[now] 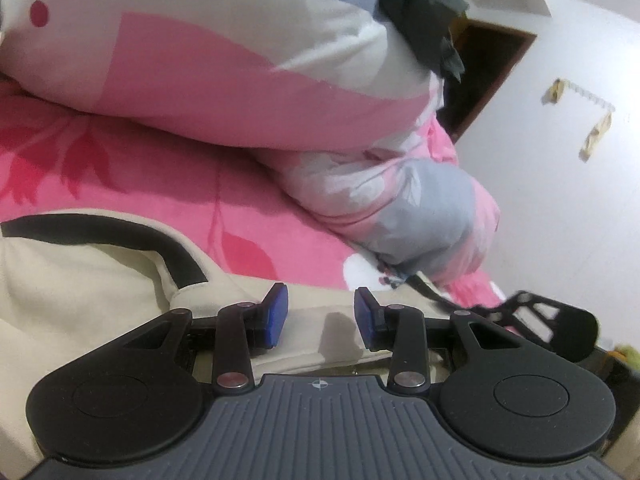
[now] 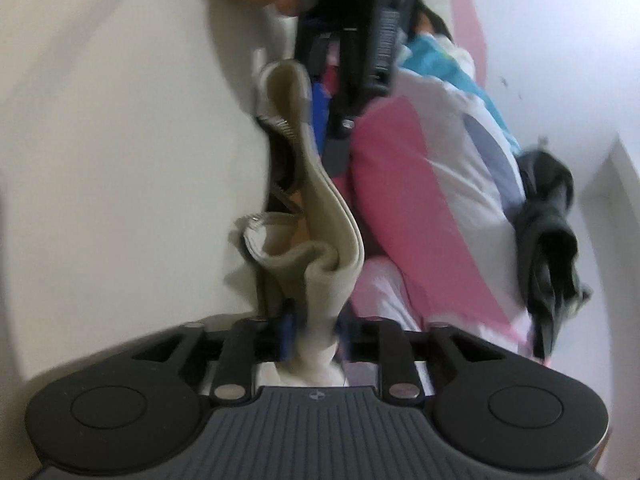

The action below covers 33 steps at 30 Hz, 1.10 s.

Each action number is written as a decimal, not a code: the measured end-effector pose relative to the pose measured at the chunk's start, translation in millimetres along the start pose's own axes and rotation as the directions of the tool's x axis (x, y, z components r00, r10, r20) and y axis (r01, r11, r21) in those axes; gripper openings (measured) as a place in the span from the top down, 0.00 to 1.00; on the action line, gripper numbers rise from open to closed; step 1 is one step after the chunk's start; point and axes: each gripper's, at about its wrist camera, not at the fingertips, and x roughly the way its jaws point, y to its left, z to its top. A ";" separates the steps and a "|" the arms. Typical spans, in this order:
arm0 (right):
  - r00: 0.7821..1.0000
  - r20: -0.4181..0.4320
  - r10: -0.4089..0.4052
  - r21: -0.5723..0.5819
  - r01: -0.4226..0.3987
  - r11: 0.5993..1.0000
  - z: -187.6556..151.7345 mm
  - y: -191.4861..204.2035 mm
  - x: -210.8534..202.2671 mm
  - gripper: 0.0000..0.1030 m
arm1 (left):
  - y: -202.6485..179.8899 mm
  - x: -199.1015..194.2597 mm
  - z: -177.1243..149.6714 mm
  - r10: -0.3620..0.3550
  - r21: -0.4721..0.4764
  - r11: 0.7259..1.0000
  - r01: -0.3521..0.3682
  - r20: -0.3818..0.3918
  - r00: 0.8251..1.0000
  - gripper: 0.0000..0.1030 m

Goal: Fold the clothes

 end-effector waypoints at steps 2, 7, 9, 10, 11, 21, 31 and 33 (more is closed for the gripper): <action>1.000 0.012 0.002 0.122 -0.004 0.993 1.9 -17.0 -16.7 0.61 | 3.2 -2.0 0.9 -0.012 -0.027 1.000 0.012 0.009 1.000 0.65; 0.994 0.112 0.018 0.374 -0.058 0.926 18.1 -54.7 -42.6 0.54 | 18.3 -8.3 4.6 -0.043 -0.139 0.989 0.049 0.041 0.998 0.65; 0.986 0.165 0.027 0.415 -0.094 0.905 29.5 -64.2 -41.8 0.53 | 24.7 -9.3 5.6 -0.054 -0.183 0.981 0.062 0.047 0.997 0.65; 0.983 0.182 0.029 0.423 -0.105 0.900 35.7 -66.9 -37.9 0.53 | 27.3 -9.4 6.0 -0.058 -0.203 0.977 0.068 0.051 0.997 0.65; 0.980 0.197 0.033 0.430 -0.117 0.895 42.1 -69.5 -33.2 0.52 | 29.9 -9.6 6.6 -0.064 -0.222 0.972 0.074 0.056 0.996 0.65; 0.948 0.235 0.213 0.429 -0.298 0.853 102.2 -46.5 22.6 0.52 | 55.9 -21.9 9.9 -0.051 -0.388 0.915 0.112 0.163 0.985 0.65; 0.975 0.076 0.207 0.410 -0.220 0.885 107.0 -35.3 53.4 0.93 | 49.7 -18.8 11.6 -0.040 -0.329 0.941 0.084 0.140 0.989 0.64; 0.983 0.050 0.178 0.396 -0.184 0.900 101.3 -35.3 53.7 0.96 | 47.8 -18.4 10.8 -0.043 -0.311 0.947 0.083 0.133 0.990 0.65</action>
